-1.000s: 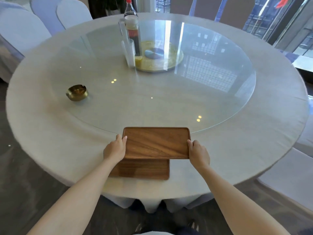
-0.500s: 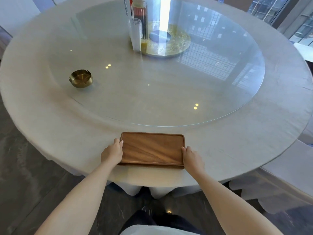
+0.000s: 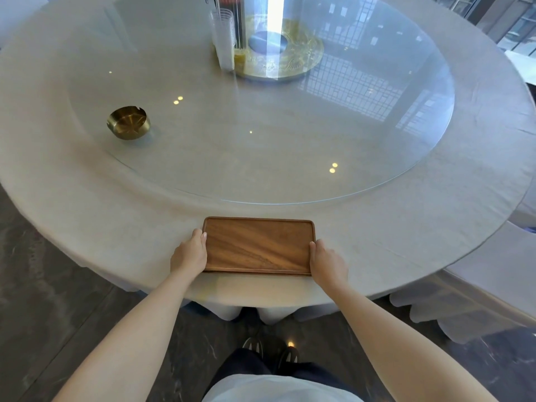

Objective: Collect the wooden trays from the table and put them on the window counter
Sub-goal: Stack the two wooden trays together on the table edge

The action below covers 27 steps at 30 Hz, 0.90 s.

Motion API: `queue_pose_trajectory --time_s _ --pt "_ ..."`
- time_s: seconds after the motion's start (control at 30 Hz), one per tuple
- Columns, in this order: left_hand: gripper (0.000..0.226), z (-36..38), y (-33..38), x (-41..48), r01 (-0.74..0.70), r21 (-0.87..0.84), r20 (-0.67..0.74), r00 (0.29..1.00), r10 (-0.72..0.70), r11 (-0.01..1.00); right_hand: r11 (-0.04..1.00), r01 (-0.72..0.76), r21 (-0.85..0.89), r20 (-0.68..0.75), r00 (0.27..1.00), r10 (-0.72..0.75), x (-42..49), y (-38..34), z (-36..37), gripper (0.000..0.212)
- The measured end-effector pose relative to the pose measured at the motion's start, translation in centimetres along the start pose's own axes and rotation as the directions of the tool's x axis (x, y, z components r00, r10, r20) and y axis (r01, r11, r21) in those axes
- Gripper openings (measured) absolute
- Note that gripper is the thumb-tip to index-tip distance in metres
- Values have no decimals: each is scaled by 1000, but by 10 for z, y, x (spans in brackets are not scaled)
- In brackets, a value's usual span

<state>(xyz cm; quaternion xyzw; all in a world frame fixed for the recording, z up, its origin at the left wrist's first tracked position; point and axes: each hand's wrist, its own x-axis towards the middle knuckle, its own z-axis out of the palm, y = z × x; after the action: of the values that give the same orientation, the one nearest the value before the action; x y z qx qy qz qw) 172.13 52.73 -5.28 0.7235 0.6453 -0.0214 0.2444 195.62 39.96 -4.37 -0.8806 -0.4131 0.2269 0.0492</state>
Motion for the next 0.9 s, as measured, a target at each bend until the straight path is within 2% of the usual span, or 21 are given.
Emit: queue_pose_trajectory --time_s 0.37,0.47,0.63,0.83,0.9 --pt "30 2 -5 1 -8 -53 -1 1000 8 999 1000 -3 -7 19 1000 3 -6 -2 -3 36" --pt "41 -2 -5 2 9 -16 11 1000 -8 1000 997 -61 51 42 997 59 -6 -3 -7 33" --pt "58 -5 -8 9 51 2 131 990 -50 999 975 -139 172 41 990 134 -4 -7 -9 49" --pt "77 -4 -6 12 145 -177 230 968 -103 973 936 -206 284 91 978 188 -4 -15 -8 55" --pt "81 -4 -5 13 154 -175 238 965 -110 972 926 -215 311 128 975 183 -2 -14 -8 57"
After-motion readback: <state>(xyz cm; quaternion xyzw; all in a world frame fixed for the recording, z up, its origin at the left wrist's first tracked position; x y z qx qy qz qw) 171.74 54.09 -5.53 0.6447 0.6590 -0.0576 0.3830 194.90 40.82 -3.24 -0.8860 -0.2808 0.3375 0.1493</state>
